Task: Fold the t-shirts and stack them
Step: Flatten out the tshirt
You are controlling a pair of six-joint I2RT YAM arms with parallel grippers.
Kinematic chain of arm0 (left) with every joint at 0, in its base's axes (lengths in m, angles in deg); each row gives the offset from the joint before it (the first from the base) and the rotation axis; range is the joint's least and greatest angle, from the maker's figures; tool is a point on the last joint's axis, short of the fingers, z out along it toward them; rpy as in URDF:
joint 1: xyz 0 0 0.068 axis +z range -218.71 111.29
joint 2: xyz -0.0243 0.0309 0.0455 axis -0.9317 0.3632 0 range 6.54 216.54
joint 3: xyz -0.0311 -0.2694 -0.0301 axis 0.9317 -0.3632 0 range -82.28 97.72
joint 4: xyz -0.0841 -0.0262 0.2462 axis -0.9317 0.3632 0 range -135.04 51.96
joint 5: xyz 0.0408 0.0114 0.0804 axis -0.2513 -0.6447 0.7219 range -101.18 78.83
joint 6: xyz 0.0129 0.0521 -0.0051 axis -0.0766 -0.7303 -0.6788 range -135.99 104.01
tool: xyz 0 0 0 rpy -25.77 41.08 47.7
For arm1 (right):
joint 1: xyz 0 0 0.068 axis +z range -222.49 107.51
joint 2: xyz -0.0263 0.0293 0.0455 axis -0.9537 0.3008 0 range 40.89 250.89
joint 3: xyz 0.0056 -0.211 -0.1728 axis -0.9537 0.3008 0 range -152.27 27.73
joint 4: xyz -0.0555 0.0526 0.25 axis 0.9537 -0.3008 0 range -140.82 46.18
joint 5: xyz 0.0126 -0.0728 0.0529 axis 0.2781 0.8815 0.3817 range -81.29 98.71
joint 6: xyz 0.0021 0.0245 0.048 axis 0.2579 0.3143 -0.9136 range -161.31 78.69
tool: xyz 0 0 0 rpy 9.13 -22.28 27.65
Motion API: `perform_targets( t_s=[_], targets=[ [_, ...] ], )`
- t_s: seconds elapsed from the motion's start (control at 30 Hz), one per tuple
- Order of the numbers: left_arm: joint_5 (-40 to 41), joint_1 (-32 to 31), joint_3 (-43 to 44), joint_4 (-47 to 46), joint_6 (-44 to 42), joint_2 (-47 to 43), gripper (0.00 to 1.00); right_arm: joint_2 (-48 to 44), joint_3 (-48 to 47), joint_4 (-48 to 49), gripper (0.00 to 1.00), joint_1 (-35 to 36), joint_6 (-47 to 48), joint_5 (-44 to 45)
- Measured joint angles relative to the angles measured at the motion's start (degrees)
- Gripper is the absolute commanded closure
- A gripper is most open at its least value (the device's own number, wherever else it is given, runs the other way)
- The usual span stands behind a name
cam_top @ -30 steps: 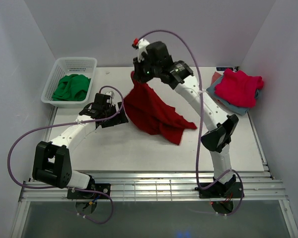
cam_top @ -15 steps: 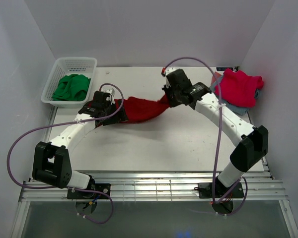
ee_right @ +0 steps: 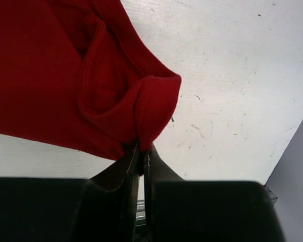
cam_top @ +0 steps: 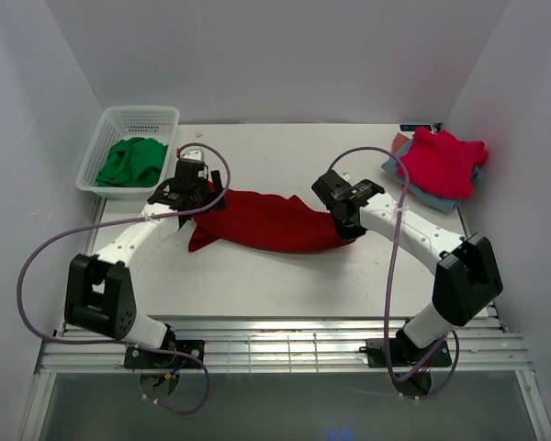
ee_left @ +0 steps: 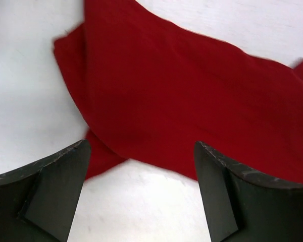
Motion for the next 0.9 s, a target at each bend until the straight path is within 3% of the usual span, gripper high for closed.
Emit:
perform_targets(
  t_s=[0.07, 0.1, 0.2, 0.6, 0.9],
  targets=[
    [3.6, 0.1, 1.5, -2.9, -2.0, 5.3, 0.06, 0.0, -0.3, -0.6, 0.81, 0.0, -0.5, 0.4],
    [5.3, 0.3, 2.8, -4.1, -3.1, 8.8, 0.06, 0.0, -0.5, -0.7, 0.60, 0.0, -0.7, 0.3],
    [10.1, 0.7, 6.8, -9.2, -6.8, 19.0, 0.06, -0.2, -0.8, -0.7, 0.23, 0.0, -1.6, -0.3],
    [20.0, 2.8, 19.7, -27.1, -19.7, 33.2, 0.06, -6.2, 2.3, 3.3, 0.22, 0.0, -3.7, -9.5],
    [21.3, 3.6, 25.6, -26.8, -20.3, 41.9, 0.10, -3.9, 4.0, 6.1, 0.22, 0.1, -4.3, -10.8]
  ],
)
